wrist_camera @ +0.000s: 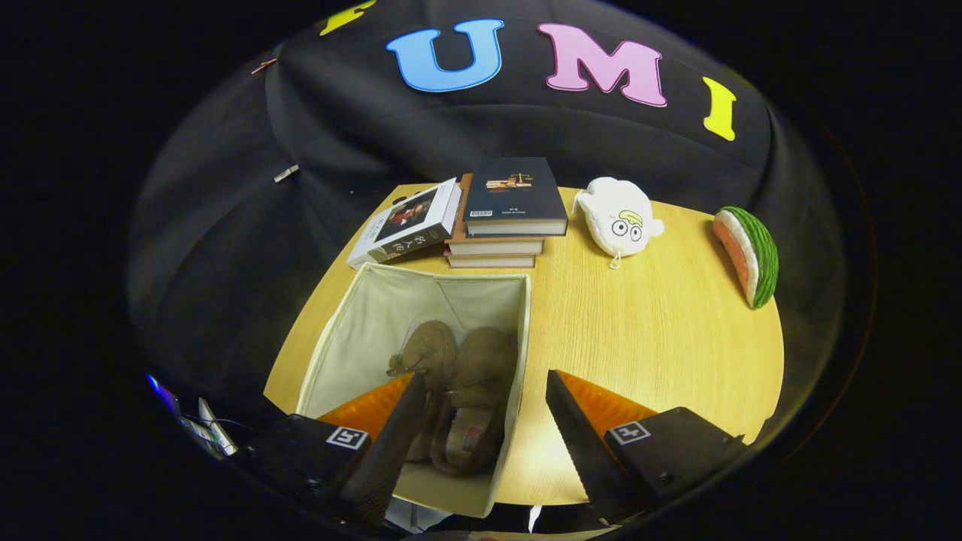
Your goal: Open the storage box then place both shoes into the box .Put the left shoe in first, then the right shoe, with the right side of both shoes facing outward in a uniform manner.
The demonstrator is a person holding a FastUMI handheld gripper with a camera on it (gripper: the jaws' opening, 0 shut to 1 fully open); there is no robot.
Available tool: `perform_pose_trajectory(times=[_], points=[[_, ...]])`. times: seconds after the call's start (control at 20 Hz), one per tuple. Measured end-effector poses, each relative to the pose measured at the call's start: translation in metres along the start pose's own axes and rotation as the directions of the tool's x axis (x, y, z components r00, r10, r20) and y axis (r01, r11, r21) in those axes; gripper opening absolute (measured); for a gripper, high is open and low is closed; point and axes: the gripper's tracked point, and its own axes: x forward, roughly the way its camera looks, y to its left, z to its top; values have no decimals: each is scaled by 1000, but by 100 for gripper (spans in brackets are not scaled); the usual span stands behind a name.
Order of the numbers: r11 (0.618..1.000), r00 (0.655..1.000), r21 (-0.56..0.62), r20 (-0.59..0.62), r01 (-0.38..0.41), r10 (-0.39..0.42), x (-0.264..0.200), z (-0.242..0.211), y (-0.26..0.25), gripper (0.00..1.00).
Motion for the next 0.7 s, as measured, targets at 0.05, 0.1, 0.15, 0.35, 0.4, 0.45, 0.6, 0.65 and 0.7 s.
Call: perform_pose_trajectory(times=[0.05, 0.1, 0.15, 0.35, 0.4, 0.45, 0.6, 0.65, 0.7], points=[[1000, 1000, 6, 28, -4, 4, -2, 7, -2, 99], [1000, 998, 11, 58, -4, 4, -5, 16, -6, 99], [1000, 996, 16, 88, -3, 1, -9, 25, -11, 99], [999, 981, 9, 193, 34, -35, -23, 60, -43, 99], [999, 975, 6, 219, 45, -45, -27, 70, -53, 99], [998, 968, 3, 244, 55, -54, -30, 81, -66, 99], [997, 947, 3, 312, 78, -75, -46, 106, -97, 99], [997, 940, 7, 332, 83, -81, -52, 113, -108, 99], [996, 933, 12, 350, 87, -85, -58, 119, -118, 99]])
